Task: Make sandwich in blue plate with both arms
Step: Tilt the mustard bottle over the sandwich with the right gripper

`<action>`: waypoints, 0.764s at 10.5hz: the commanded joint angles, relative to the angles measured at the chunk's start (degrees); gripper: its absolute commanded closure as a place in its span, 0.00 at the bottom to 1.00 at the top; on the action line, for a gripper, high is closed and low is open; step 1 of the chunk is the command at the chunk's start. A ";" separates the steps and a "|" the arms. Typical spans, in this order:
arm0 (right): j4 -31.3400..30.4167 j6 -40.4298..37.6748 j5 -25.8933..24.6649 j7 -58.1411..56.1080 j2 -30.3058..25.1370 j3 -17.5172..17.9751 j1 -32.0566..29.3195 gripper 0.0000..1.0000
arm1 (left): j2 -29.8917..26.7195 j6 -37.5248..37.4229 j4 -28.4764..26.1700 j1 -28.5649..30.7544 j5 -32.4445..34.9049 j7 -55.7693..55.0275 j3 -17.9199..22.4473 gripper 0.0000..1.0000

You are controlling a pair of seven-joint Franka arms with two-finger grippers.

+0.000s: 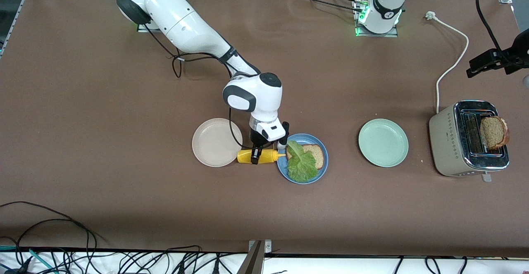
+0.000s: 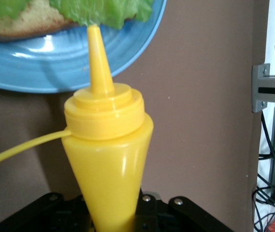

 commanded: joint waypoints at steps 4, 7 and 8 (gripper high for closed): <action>2.15 -7.62 -4.01 -0.35 0.55 -0.23 2.67 1.00 | 0.22 -1.09 1.27 0.23 -0.61 0.22 0.15 0.00; 2.15 -7.62 -3.93 0.09 0.29 -0.14 2.58 1.00 | 0.22 -1.09 1.27 0.23 -0.61 0.22 0.23 0.00; 2.15 -8.05 -3.32 0.09 -0.06 0.12 2.49 1.00 | 0.22 -1.09 1.27 0.23 -0.61 0.22 0.23 0.00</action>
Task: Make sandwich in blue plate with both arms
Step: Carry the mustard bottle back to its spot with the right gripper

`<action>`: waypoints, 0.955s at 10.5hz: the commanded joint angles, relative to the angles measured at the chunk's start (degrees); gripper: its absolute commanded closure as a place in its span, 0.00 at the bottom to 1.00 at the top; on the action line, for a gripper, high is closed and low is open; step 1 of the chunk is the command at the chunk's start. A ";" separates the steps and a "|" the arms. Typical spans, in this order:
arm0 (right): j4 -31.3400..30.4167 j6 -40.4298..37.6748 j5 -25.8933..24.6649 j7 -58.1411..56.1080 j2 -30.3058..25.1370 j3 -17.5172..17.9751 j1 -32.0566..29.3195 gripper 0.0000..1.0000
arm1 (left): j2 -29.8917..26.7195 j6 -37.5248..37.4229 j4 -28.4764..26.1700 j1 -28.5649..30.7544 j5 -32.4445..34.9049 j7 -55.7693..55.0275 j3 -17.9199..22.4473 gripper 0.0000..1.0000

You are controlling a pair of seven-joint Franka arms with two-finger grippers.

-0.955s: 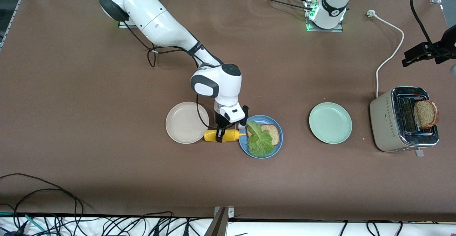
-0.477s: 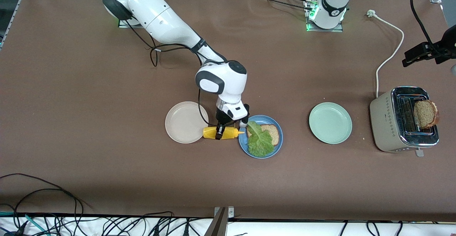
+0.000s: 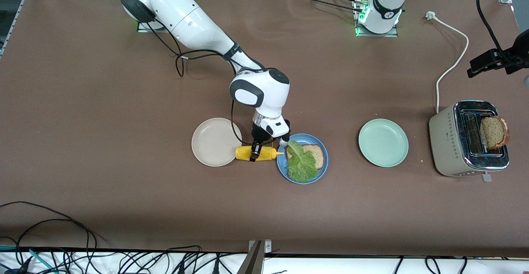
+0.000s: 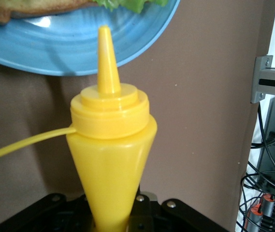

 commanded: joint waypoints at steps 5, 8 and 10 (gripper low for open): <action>1.92 -8.84 8.64 0.18 -8.45 5.92 -3.07 1.00 | 0.22 -1.09 1.18 0.29 -0.61 0.31 0.26 0.00; 1.83 -11.81 18.50 -3.94 -14.08 5.92 -5.89 1.00 | 0.22 -1.09 1.27 0.29 -0.53 0.84 0.26 0.00; 1.48 -16.29 26.31 -9.64 -19.26 5.75 -8.08 1.00 | 0.30 -1.09 1.18 0.20 -0.26 1.01 0.18 0.00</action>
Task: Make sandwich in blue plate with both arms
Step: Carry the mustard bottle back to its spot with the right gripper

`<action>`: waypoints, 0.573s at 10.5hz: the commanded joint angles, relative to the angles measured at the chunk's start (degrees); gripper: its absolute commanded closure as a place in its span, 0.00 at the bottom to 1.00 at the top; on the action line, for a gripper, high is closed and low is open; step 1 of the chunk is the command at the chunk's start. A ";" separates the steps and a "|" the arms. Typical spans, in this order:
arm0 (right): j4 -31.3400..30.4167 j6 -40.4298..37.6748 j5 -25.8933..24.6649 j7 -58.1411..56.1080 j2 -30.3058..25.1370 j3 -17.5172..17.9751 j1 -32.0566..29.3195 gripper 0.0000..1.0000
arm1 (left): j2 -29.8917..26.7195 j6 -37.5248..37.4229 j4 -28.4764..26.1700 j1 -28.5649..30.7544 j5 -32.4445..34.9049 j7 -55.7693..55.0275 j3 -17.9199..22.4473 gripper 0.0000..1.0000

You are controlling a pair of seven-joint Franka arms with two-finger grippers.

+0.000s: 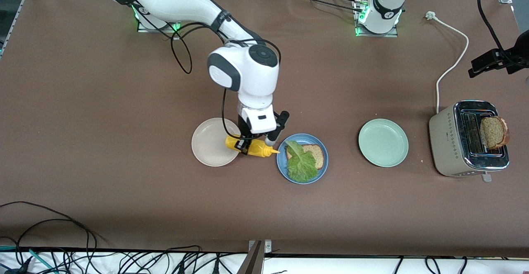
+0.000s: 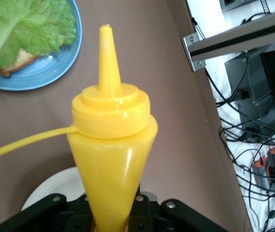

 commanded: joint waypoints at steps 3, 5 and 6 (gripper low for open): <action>-3.57 -11.68 18.39 -11.55 -13.31 0.76 -8.12 1.00 | 1.00 -1.04 1.02 0.02 0.09 1.10 0.00 0.00; -9.08 -11.87 25.78 -13.69 -19.19 0.67 -14.01 1.00 | 1.96 -0.95 1.11 -0.07 0.09 1.10 0.00 0.00; -12.16 -11.87 29.04 -14.04 -22.18 0.24 -15.95 1.00 | 2.23 -0.95 1.11 -0.07 0.18 1.19 0.00 0.00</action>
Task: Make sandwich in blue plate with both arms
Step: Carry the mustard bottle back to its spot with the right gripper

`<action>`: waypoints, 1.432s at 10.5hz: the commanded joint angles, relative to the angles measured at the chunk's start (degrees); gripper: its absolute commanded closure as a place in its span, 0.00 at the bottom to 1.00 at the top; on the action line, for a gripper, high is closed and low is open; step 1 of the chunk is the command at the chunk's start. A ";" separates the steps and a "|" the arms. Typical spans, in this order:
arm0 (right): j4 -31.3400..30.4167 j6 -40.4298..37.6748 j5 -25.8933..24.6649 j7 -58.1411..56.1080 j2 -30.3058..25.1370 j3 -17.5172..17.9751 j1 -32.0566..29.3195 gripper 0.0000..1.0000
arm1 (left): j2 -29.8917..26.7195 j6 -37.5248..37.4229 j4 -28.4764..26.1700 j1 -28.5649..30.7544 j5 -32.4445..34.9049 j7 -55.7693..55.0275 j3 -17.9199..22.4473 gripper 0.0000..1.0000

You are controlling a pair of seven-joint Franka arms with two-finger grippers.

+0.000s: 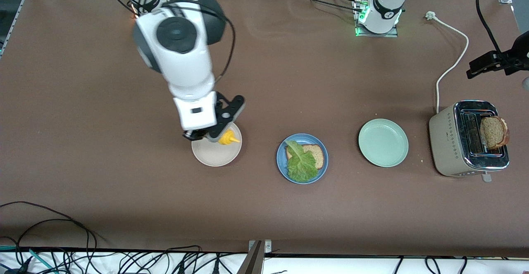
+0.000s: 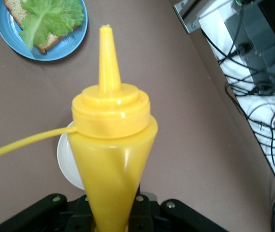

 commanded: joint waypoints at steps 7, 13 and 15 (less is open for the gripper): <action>-35.08 7.37 33.34 -22.25 -25.61 -17.77 -6.11 1.00 | 5.63 0.07 1.13 4.77 7.56 9.44 0.31 0.00; -48.64 11.52 53.91 -59.34 -26.25 -31.48 -6.11 1.00 | 14.15 10.96 1.13 9.88 9.83 14.88 0.40 0.00; -49.01 10.74 59.97 -72.95 -22.40 -36.22 -6.11 1.00 | 16.35 13.33 1.21 12.16 10.11 16.12 0.40 0.00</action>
